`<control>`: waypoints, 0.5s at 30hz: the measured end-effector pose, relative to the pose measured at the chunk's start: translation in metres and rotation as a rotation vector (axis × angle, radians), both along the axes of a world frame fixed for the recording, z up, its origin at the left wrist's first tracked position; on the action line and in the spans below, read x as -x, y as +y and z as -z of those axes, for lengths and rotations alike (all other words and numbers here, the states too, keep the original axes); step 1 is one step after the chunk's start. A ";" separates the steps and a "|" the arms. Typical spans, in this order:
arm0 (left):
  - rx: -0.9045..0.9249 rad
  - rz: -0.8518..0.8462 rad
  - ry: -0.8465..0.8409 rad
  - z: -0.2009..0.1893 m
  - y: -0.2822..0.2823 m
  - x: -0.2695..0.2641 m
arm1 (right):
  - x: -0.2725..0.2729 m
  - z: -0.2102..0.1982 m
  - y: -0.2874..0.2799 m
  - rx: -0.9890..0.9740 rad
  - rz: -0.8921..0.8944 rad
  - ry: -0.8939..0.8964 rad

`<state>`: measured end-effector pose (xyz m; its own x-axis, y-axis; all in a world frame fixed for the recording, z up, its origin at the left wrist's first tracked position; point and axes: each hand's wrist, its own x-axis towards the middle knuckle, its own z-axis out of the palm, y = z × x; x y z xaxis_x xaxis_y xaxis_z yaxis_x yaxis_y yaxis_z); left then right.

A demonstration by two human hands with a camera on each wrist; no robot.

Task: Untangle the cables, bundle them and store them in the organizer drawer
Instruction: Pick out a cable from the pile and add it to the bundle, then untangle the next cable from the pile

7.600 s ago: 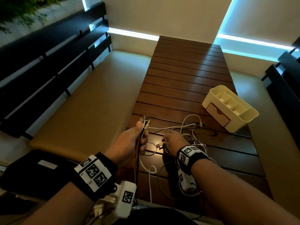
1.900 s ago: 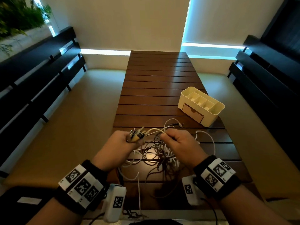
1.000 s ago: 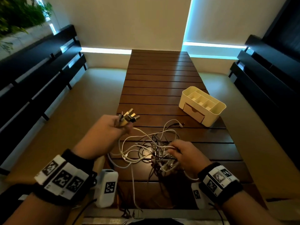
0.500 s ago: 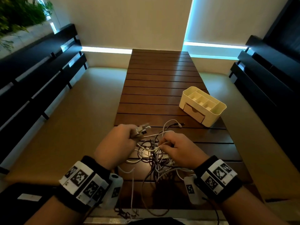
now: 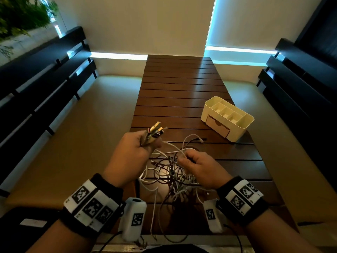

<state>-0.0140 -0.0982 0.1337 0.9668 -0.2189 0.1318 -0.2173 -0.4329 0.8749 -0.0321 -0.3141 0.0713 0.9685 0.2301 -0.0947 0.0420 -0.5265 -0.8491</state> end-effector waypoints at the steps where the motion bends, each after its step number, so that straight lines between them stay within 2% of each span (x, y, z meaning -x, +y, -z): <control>1: 0.018 -0.021 -0.002 0.000 0.002 0.000 | 0.000 0.003 -0.001 0.025 -0.006 0.036; 3: -0.002 -0.025 0.044 0.005 0.005 0.001 | -0.002 0.005 -0.004 0.040 0.024 0.052; 8: -0.261 0.069 0.249 0.021 0.009 -0.004 | -0.008 -0.004 -0.011 -0.075 0.153 0.000; 15: -0.218 0.154 0.107 0.012 -0.010 -0.006 | -0.007 -0.001 0.005 0.101 -0.049 -0.142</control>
<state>-0.0078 -0.1085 0.1215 0.9259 -0.3761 -0.0351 -0.2069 -0.5826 0.7860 -0.0250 -0.3088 0.0728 0.9618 0.2732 0.0172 0.1851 -0.6029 -0.7760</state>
